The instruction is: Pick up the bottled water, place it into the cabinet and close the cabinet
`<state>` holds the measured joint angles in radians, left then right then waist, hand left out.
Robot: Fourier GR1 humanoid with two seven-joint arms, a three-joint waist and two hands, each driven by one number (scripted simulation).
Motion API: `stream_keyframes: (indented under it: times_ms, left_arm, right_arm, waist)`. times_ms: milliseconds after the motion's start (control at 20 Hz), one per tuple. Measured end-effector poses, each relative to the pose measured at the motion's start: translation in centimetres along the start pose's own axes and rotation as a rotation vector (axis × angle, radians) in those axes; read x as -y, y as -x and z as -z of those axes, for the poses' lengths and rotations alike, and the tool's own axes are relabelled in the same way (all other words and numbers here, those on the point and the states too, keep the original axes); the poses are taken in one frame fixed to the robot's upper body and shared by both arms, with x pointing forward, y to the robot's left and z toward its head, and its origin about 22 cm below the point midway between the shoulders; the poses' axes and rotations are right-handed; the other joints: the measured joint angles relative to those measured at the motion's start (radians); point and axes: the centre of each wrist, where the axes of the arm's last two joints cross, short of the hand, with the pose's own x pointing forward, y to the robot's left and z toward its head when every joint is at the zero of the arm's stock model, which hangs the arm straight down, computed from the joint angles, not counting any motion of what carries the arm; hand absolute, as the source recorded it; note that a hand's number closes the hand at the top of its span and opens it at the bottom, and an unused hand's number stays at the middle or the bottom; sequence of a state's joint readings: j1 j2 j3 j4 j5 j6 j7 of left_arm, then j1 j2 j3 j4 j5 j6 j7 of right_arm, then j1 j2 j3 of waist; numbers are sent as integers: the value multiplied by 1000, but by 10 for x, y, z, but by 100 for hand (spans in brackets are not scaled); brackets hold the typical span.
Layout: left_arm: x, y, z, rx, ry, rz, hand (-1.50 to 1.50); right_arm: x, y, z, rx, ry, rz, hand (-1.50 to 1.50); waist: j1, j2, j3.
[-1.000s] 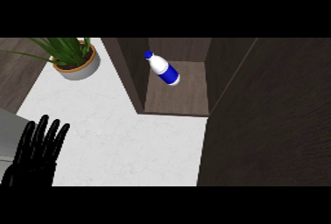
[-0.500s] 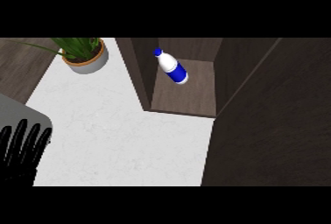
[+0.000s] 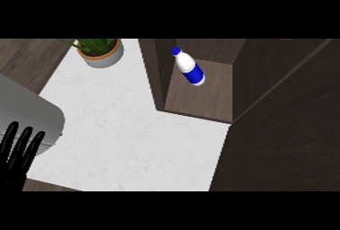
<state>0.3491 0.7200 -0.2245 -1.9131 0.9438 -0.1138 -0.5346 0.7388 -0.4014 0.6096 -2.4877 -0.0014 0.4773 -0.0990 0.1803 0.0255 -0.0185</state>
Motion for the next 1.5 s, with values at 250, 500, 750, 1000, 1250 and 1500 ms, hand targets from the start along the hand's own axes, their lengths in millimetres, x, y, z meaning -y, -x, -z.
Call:
stream_keyframes:
  times_ms: [250,500,750,1000,1250,1500]
  left_arm:
    - [-4,-6,2,-6,30,1,-150]
    - [-6,-9,4,-18,52,2,-150]
    - [-11,-13,6,-18,63,12,-150]
    - [-15,-15,8,-19,64,14,-150]
    - [-18,-17,9,-17,65,14,-150]
    - [-20,-18,10,-13,66,12,-150]
  right_arm:
    - [8,-2,6,-1,-56,-53,-150]
    - [20,-7,13,0,-143,-146,150]
    - [26,-11,22,0,-193,-204,150]
    - [30,-15,31,-11,-246,-259,150]
    - [32,-18,39,-19,-281,-295,150]
    - [32,-17,43,-19,-291,-282,150]
  waist:
    - [36,5,-3]
    - [72,4,-8]
    - [78,4,-9]
    - [77,6,-11]
    - [74,8,-13]
    - [74,16,-14]
